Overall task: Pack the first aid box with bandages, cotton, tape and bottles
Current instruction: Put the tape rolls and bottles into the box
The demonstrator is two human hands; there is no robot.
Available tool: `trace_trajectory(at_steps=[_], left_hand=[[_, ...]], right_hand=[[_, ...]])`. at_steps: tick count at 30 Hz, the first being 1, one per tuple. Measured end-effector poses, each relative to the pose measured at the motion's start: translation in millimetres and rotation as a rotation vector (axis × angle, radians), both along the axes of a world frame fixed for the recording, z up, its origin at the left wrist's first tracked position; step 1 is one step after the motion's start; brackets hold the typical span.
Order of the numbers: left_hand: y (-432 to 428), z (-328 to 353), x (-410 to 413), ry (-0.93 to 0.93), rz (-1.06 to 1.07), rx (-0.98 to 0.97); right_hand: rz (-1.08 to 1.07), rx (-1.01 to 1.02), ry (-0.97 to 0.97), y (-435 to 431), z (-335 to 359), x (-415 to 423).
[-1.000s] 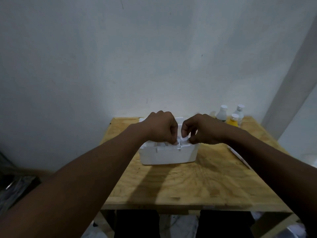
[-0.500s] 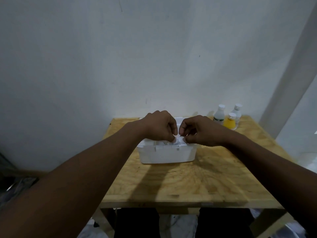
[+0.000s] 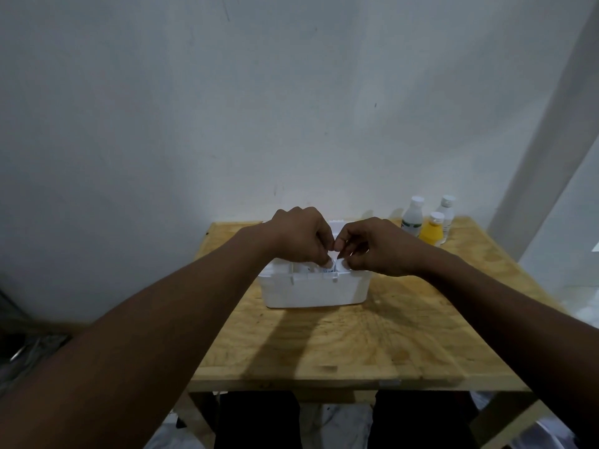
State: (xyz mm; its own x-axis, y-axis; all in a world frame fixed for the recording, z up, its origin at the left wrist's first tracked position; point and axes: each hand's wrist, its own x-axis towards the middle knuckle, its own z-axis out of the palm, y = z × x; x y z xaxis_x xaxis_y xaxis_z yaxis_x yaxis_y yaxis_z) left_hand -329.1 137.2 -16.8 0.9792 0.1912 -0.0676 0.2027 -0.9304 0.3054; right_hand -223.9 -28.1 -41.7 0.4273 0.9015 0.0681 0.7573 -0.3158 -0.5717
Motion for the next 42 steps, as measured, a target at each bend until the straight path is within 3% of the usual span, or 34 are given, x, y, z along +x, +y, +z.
trace_trajectory(at_steps=[4,14,33,42], left_hand=[[-2.8,2.3,1.0,0.035,-0.006,0.027],[1.0,-2.3,-1.5,-0.022,0.006,-0.129],[-3.7,-0.6,-3.1,-0.066,-0.007,-0.142],[-13.8,-0.4,26.3,-0.258,0.012,-0.122]], right_hand=[[0.0,0.004,-0.021,0.3,1.9,0.2],[-0.011,0.023,-0.027,1.2,2.4,0.6],[-0.013,0.103,-0.008,-0.3,1.4,3.8],[-0.383,0.337,-0.079,-35.5,13.9,46.3]])
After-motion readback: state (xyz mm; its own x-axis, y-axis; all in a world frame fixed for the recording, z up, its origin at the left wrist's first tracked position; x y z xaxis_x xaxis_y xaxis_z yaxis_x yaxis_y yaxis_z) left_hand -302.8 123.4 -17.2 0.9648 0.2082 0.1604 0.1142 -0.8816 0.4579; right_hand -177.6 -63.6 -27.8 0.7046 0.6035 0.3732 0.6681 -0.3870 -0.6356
